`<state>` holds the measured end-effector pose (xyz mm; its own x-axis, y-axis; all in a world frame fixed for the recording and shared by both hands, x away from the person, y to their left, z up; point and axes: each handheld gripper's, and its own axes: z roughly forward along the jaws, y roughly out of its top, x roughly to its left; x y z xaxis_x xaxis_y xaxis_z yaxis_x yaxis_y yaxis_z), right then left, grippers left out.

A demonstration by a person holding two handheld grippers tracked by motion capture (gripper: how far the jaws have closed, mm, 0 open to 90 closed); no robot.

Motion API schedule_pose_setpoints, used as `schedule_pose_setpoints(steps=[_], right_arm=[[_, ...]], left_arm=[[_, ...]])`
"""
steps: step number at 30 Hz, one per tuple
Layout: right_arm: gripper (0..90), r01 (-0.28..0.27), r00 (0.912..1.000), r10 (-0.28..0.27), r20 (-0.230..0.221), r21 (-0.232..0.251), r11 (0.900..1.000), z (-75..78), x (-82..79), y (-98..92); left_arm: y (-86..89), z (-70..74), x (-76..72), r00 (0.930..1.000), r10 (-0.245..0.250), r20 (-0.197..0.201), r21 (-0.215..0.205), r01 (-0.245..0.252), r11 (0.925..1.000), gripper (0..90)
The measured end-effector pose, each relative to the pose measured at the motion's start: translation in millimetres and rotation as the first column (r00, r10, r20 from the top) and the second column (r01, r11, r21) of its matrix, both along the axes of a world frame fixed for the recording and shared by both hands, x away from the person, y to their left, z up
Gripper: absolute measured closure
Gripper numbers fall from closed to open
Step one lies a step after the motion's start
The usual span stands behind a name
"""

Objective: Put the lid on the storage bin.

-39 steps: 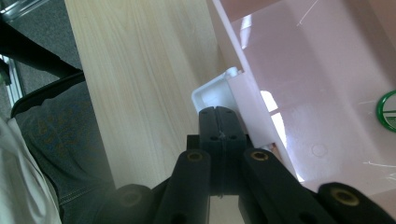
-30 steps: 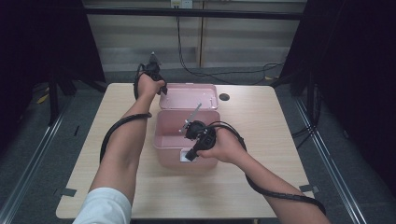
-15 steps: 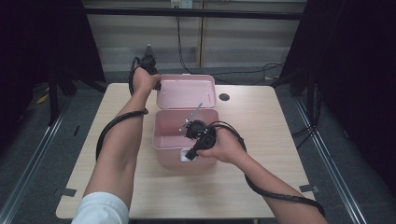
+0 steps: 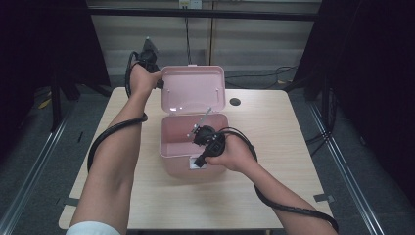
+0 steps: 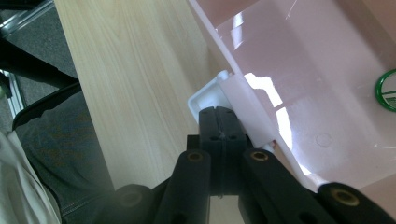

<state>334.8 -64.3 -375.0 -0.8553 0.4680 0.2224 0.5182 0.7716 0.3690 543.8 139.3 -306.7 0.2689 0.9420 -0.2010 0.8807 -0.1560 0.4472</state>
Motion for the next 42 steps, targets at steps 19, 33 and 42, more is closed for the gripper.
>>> schedule_pose_setpoints(steps=[19,33,42], right_arm=[[90.0,0.024,0.9997,-0.024,0.006,-0.024,0.999,1.1,1.3,3.0],[90.0,0.039,0.9992,-0.039,-0.001,-0.030,0.999,1.7,2.2,5.5],[90.0,0.049,0.9988,-0.049,-0.003,-0.039,0.998,2.4,2.2,6.9]], left_arm=[[7.5,18.9,-28.4,0.9990,-0.018,0.040,-0.003,0.018,0.9998,87.6],[7.9,24.8,-41.6,0.9961,-0.052,0.071,0.006,0.052,0.9986,87.6],[8.4,27.3,-49.9,0.9932,-0.070,0.092,0.011,0.069,0.9975,87.6]])
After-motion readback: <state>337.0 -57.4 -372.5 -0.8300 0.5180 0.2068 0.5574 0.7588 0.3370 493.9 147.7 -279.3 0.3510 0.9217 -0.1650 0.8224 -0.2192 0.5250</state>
